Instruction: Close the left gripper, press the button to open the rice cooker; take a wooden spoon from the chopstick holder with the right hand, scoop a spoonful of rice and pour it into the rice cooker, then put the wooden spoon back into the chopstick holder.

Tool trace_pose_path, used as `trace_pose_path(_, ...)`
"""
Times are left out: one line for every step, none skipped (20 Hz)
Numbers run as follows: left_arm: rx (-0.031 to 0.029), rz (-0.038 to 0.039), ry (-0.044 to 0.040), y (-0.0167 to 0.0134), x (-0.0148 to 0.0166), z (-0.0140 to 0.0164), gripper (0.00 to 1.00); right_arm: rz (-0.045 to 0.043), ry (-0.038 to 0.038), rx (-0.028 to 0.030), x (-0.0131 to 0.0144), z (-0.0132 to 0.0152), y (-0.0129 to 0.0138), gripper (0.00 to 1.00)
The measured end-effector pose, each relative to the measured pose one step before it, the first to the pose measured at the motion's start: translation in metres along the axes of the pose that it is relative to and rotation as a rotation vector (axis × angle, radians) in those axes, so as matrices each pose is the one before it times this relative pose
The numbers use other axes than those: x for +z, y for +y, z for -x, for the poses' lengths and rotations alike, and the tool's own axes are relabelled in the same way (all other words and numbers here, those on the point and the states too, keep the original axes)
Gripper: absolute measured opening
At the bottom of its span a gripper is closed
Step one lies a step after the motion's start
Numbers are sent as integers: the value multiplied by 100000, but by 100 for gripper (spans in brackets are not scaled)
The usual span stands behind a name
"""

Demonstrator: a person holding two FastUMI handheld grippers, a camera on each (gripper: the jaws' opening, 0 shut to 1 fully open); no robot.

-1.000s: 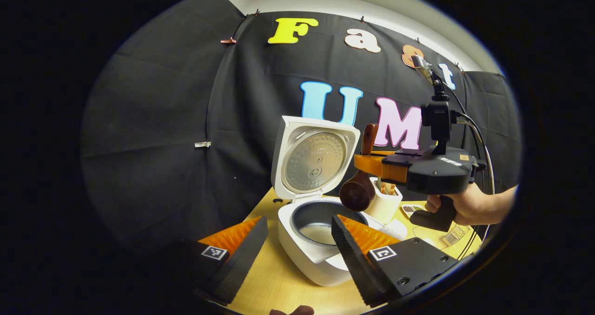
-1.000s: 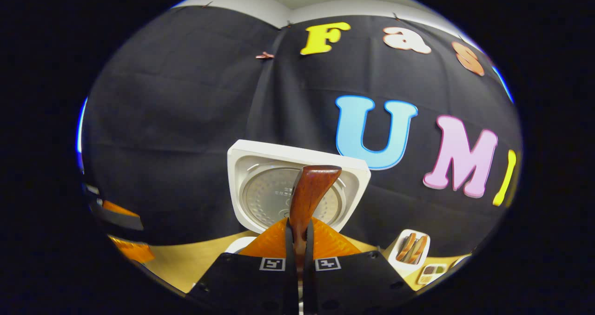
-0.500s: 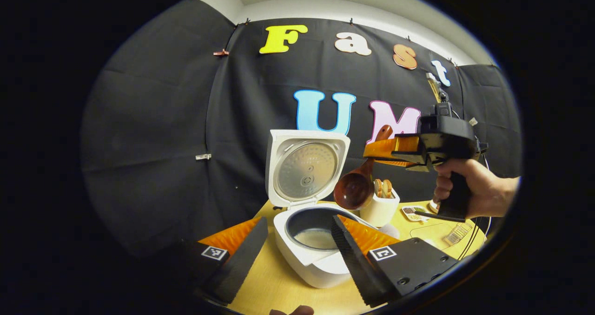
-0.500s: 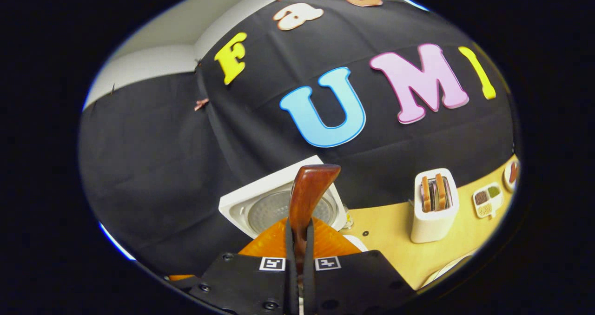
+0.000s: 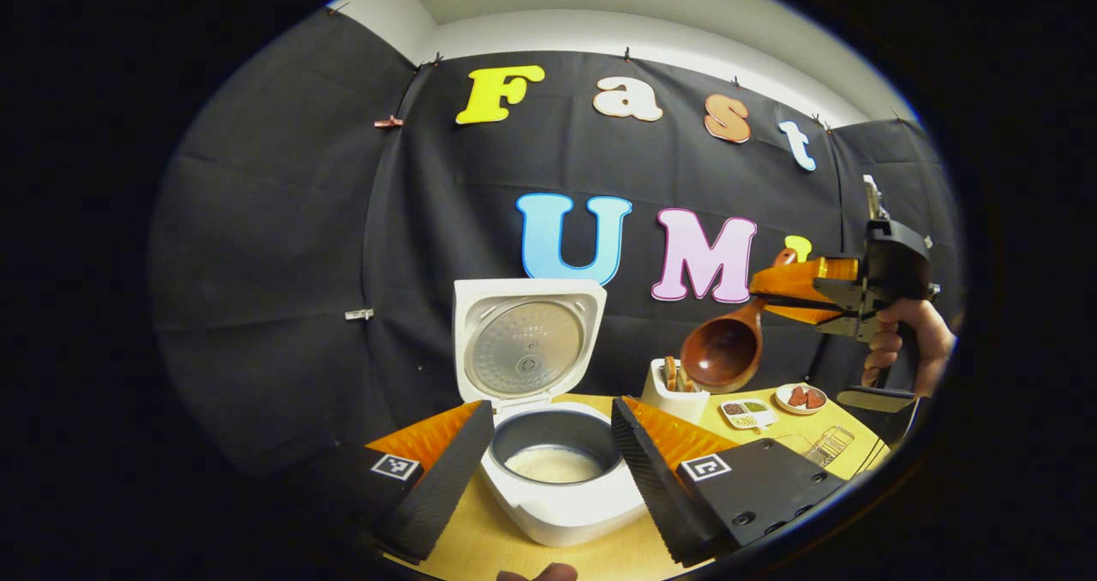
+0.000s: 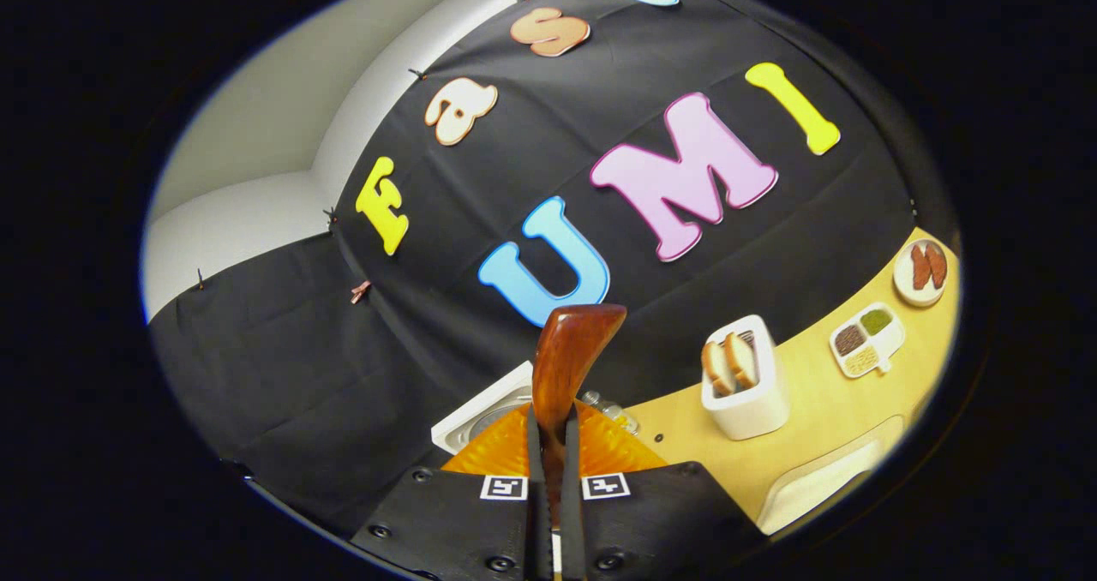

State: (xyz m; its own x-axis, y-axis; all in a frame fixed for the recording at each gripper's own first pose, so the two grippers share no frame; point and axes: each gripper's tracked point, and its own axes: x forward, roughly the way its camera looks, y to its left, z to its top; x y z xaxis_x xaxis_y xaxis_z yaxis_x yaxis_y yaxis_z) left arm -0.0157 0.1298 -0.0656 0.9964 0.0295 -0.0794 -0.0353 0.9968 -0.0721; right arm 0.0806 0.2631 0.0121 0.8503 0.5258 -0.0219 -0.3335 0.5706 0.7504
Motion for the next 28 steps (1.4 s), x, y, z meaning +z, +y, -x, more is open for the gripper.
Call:
trace_pose_path(-558, -478, -358, -634, 269, -129, 95, 1627, -2579, -2307, 1261, 1202, -1398, 8)
trace_pose_path(-457, -333, -213, -615, 205, -169, 95, 1605, -1829, -1879, 1122, 1167, -1451, 8)
trace_pose_path(-614, -253, -144, -696, 147, -113, 95, 1066, -1378, -1843, 1017, 1104, -1481, 8)
trace_pose_path(-658, -130, -112, -689, 173, -53, 95, 1031, -1008, -2150, 854, 999, -1614, 8)
trace_pose_path(-594, -118, 15, -678, 117, -206, 95, 1486, -1367, -2759, 908, 1049, -1746, 8)
trace_pose_path(-592, -34, 178, -616, 76, -110, 95, 1649, -1419, -2663, 967, 976, -1821, 8)
trace_pose_path(-595, -170, -61, -650, 93, -208, 95, 1060, -1081, -2667, 737, 949, -1833, 8)
trace_pose_path(-359, -293, -44, -557, 156, -92, 95, 737, -769, -2842, 557, 889, -1824, 8)
trace_pose_path(-107, -397, 40, -527, 60, -172, 95, 603, -958, -2889, 674, 295, -1909, 8)
trace_pose_path(-75, -313, 46, -443, 130, -115, 95, 1048, -393, -2750, 488, 419, -2015, 8)
trace_pose_path(44, -222, 52, -501, 94, -151, 95, 1666, 34, -2771, 243, 392, -2082, 8)
trace_pose_path(76, 56, 49, -442, 163, -134, 95, 1724, -34, -2846, 70, 391, -2095, 8)
trace_pose_path(104, 212, 242, -448, -42, -126, 95, 1979, 512, -2407, -56, 270, -1982, 8)
trace_pose_path(291, 76, 269, -407, 80, -55, 95, 1752, 307, -2026, -111, 91, -2010, 8)
trace_pose_path(673, -253, 264, -312, 99, -62, 95, 1286, 1195, -2015, -380, -34, -1920, 8)
trace_pose_path(570, -444, 252, -330, 45, -34, 95, 1761, 1452, -1783, -680, -191, -1788, 8)
trace_pose_path(648, -453, 112, -332, 108, -31, 95, 2300, 1276, -1792, -573, -293, -1724, 8)
trace_pose_path(524, -393, 358, -285, 130, -9, 95, 2374, 1628, -1679, -823, -346, -1793, 8)
trace_pose_path(683, -468, 359, -287, 1, -27, 95, 1942, 1488, -925, -690, -441, -1423, 8)
trace_pose_path(929, -571, 461, -183, 21, -3, 95, 1045, 1273, -380, -570, -496, -1007, 8)
trace_pose_path(1001, -486, 249, -211, 43, -17, 95, 1219, 1741, -316, -701, -530, -1001, 8)
trace_pose_path(961, -155, 432, -205, 59, -60, 95, 1254, 1689, -501, -806, -705, -902, 8)
trace_pose_path(848, 250, 769, -166, -98, -58, 95, 1633, 1954, 16, -926, -654, -825, 8)
trace_pose_path(677, 477, 699, -225, -39, -72, 95, 1673, 1597, 204, -806, -552, -549, 8)
trace_pose_path(906, 587, 616, -154, -115, -75, 95, 1036, 1898, 13, -861, -563, -580, 8)
trace_pose_path(721, 323, 295, -179, 77, -1, 95, 1158, 2482, 243, -1022, -497, -445, 8)
trace_pose_path(1019, -247, 126, -119, 86, -60, 95, 666, 1821, 212, -859, -418, -372, 8)
trace_pose_path(765, -699, 233, -131, 107, -50, 95, 7, 1763, 244, -810, -396, -273, 8)
